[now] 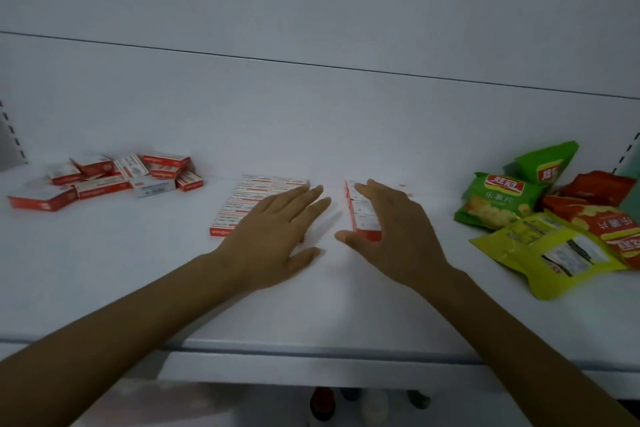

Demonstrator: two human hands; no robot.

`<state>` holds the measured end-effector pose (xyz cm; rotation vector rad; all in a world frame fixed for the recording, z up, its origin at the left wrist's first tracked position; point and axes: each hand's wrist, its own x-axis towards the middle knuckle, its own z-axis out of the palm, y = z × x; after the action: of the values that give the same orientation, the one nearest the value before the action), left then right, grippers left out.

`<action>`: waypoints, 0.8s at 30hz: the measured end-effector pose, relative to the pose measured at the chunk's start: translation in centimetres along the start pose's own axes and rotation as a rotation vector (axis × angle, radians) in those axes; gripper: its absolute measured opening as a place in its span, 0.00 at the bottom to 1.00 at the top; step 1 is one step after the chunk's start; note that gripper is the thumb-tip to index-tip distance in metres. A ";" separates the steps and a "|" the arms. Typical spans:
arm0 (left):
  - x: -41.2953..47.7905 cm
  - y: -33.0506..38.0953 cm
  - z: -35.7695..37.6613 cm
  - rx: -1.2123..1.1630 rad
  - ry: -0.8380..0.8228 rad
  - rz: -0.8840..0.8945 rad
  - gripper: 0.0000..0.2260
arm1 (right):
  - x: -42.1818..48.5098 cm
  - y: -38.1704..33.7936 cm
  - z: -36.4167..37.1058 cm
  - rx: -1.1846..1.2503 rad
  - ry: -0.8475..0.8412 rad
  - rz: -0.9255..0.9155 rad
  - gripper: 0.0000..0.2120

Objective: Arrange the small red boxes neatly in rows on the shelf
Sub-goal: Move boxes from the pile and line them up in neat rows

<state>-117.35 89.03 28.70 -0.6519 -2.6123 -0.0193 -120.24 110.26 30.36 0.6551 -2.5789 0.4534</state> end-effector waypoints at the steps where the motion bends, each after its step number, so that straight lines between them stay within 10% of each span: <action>1: -0.6 -0.8 -0.1 0.018 -0.002 -0.009 0.31 | -0.1 -0.7 0.3 0.002 -0.010 -0.014 0.38; 15: -15.5 -17.4 -4.8 0.075 -0.044 -0.232 0.32 | 7.0 -20.6 8.5 0.182 0.007 -0.366 0.33; 24: -22.6 -28.4 -6.0 0.017 -0.022 -0.364 0.36 | 12.0 -31.7 14.5 0.157 -0.300 -0.296 0.32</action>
<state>-109.76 53.06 27.09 -0.1641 -2.7130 -0.1014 -118.23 73.43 30.22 1.2226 -2.6724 0.4932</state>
